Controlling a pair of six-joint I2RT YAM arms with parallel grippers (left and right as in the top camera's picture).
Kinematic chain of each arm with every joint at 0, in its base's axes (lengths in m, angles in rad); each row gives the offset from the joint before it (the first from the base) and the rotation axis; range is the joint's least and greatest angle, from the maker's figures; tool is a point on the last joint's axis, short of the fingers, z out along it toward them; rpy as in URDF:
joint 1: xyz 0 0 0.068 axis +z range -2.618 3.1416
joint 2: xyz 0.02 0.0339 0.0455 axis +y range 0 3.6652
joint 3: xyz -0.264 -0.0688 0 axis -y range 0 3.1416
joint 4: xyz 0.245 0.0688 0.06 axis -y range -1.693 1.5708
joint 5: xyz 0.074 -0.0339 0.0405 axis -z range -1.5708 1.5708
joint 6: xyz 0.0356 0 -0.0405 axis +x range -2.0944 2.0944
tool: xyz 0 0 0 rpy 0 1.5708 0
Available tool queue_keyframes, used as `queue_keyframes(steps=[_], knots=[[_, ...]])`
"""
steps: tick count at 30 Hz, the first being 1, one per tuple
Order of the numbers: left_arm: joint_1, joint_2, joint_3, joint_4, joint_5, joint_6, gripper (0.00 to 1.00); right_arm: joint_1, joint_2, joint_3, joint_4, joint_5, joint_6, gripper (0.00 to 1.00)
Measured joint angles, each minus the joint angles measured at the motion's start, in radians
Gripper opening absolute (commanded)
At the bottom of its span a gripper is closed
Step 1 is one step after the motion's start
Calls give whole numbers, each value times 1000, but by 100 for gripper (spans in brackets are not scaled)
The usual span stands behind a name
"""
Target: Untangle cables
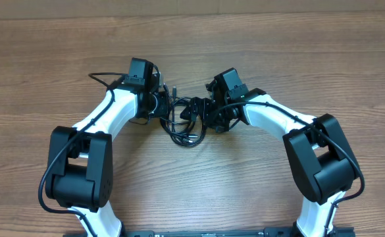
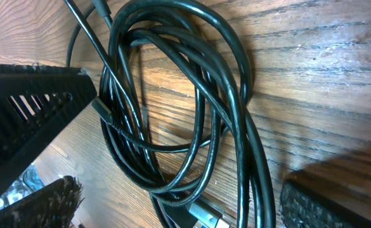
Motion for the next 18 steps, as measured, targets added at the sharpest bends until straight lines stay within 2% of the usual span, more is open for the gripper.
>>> queue_keyframes(steps=[11, 18], knots=[[-16, 0, -26, -1, -37, -16, 18, 0, 0, 0, 1, 1, 0, 100], [-32, 0, -29, -14, 65, -42, 18, 0, 0, 0, 1, 1, 0, 100]])
